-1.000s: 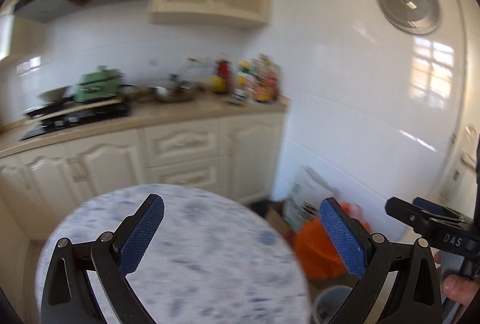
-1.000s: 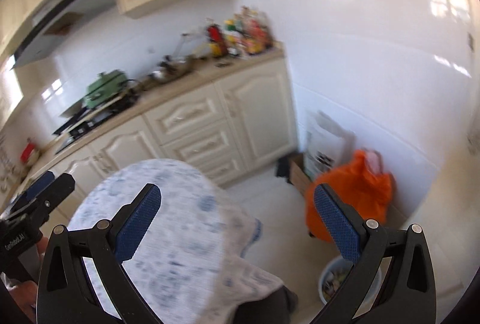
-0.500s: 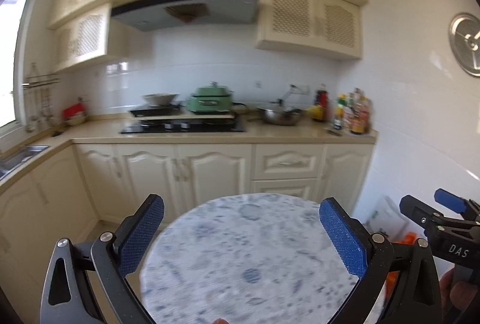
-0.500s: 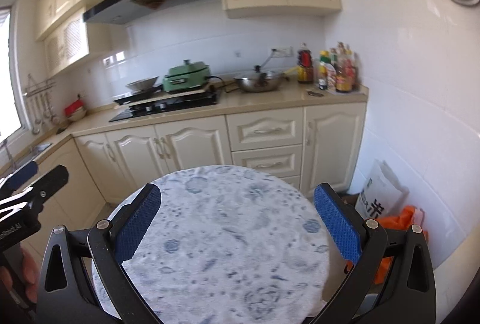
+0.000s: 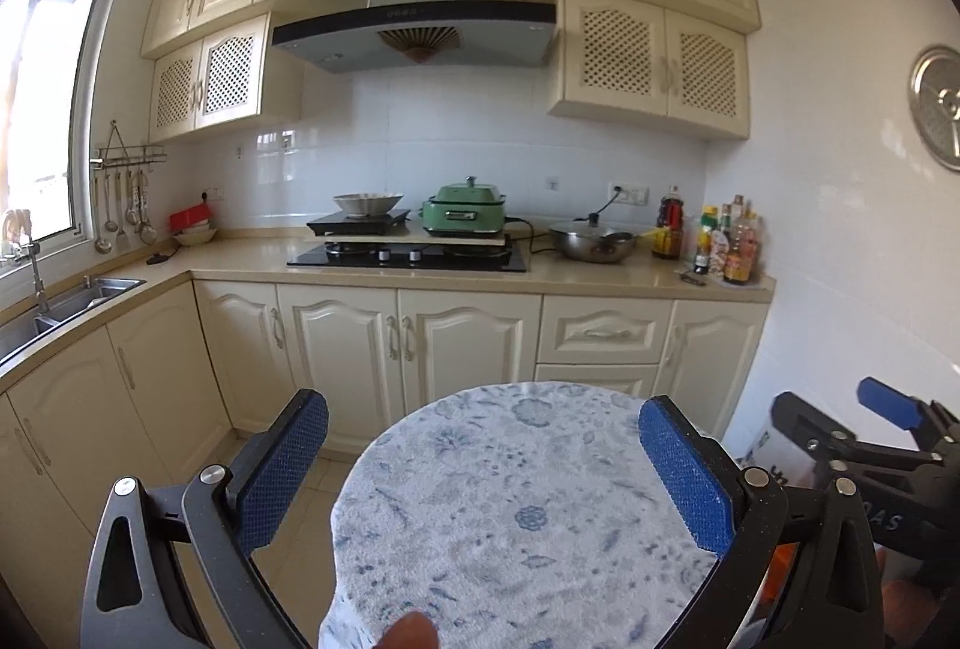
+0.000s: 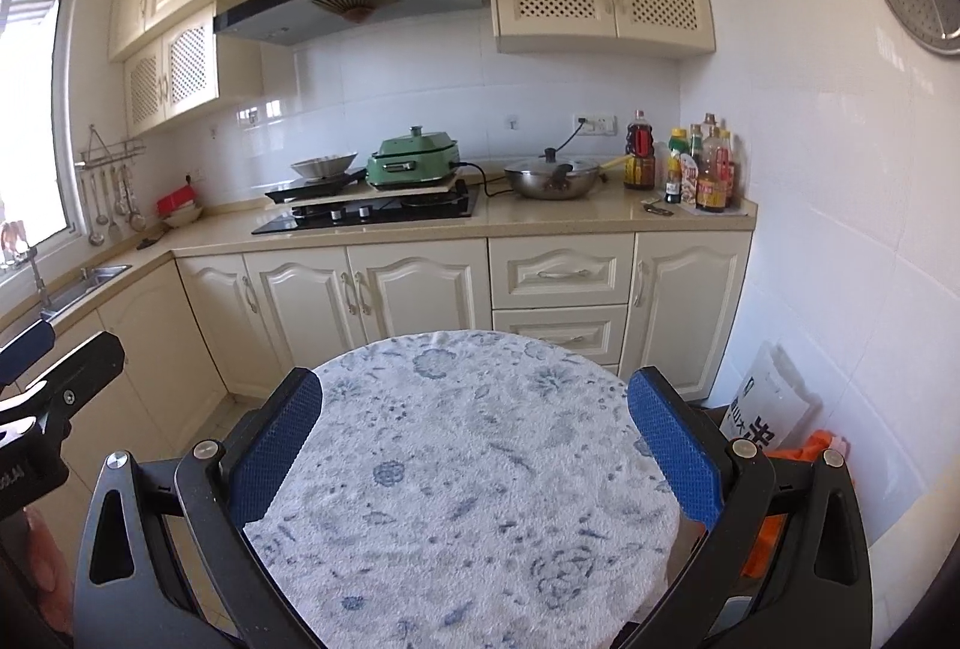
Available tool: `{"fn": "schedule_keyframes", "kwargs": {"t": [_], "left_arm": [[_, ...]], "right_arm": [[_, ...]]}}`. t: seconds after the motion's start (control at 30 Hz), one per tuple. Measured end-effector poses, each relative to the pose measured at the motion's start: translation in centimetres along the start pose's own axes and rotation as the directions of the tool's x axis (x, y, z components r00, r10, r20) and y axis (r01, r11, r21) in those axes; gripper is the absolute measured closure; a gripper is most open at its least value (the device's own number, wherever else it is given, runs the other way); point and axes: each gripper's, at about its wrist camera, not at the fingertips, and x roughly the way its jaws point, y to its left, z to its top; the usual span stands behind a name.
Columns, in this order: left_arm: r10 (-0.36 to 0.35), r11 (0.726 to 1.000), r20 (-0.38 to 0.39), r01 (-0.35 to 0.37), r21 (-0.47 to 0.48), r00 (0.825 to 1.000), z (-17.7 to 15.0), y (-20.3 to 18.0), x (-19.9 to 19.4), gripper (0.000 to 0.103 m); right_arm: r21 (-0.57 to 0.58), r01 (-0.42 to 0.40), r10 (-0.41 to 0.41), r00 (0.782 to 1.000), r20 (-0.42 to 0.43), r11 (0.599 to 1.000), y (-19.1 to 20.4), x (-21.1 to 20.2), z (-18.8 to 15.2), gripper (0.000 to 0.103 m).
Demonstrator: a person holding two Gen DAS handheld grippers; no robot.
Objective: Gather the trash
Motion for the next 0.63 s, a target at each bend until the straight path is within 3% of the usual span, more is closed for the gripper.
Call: {"fn": "schedule_keyframes", "kwargs": {"t": [0.63], "left_arm": [[-0.034,0.999,0.035,0.034,-0.003,0.999,-0.9,-0.5,-5.2,0.001]], "right_arm": [[0.011,0.011,-0.011,1.0,0.009,1.0,-0.1,-2.7,-1.2,0.0]]}}
